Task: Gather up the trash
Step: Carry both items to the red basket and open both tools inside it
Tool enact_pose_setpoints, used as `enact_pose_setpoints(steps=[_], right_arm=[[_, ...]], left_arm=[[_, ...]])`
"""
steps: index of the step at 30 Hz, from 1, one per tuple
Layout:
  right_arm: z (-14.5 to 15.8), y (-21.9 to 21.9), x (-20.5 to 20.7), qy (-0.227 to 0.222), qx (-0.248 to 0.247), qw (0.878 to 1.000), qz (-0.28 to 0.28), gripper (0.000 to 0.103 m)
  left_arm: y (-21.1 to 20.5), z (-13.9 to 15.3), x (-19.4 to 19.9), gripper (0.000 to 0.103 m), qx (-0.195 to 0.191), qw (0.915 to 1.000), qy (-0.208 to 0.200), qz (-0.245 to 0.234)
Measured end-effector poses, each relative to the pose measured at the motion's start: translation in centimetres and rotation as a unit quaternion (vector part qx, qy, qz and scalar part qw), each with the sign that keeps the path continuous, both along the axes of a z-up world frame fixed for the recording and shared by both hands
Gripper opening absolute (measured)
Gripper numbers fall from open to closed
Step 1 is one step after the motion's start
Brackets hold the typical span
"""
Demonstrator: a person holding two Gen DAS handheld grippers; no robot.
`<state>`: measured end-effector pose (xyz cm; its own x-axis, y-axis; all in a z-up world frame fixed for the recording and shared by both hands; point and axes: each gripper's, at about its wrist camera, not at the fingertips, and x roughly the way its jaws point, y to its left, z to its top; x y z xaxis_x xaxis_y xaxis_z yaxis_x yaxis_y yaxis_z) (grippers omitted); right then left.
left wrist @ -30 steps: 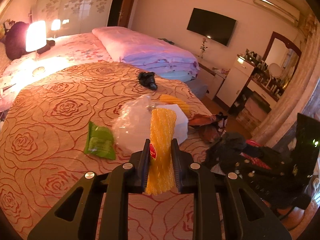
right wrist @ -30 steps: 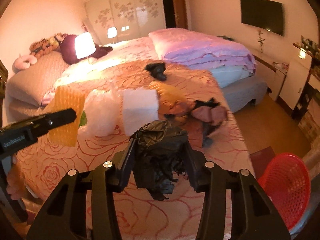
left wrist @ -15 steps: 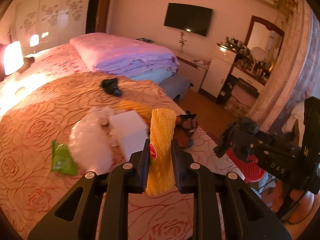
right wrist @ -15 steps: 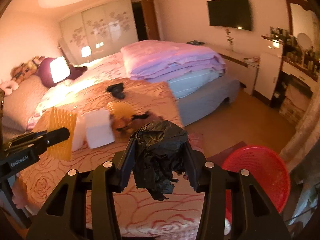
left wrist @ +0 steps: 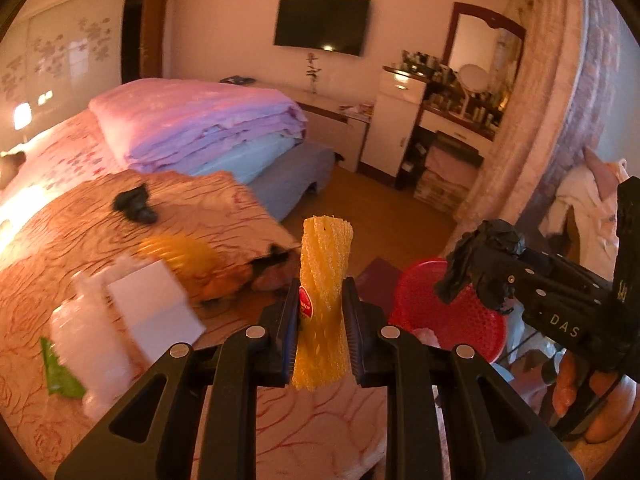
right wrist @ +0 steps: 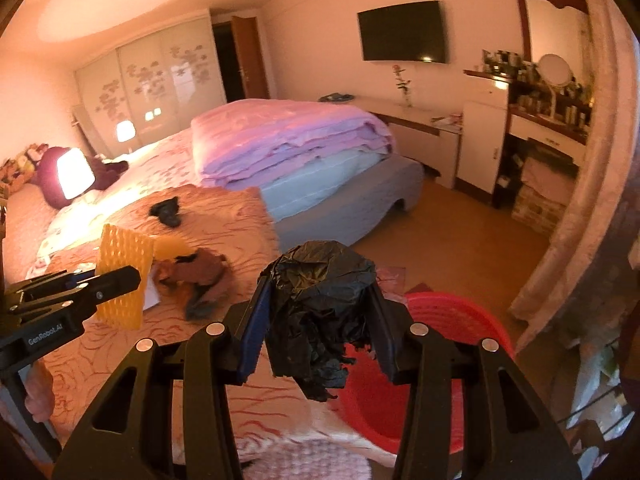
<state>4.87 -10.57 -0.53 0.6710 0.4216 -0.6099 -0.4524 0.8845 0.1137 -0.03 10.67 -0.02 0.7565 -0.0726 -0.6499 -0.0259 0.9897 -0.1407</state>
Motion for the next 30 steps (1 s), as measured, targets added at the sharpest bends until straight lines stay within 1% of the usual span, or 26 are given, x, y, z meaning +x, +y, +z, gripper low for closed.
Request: enact_pose_setpoints(steps=[8,15,25,30], right_arm=[[-0.4,-3.7,1.3,0.006,-0.001,0.999,-0.043,0.045],[-1.5,-6.4,2.7,0.022,0.001,0.996,-0.082,0.045],[-4.1,-8.4,4.4,0.056,-0.001,0.992,-0.117,0.045],[-6.0,-9.0,5.3,0.084,-0.004,0.988,-0.129,0.046]], left_arm=[[-4.7,-0.7,2.5,0.02,0.012,0.9984,0.011,-0.054],[-8.7,-2.0,4.9,0.02,0.015,0.9942,0.03,-0.103],[-12.1,-4.7,7.4,0.02,0.026,0.9866,0.07,-0.145],[-13.0,-6.8,8.7,0.02,0.018,0.9833,0.097,-0.153]])
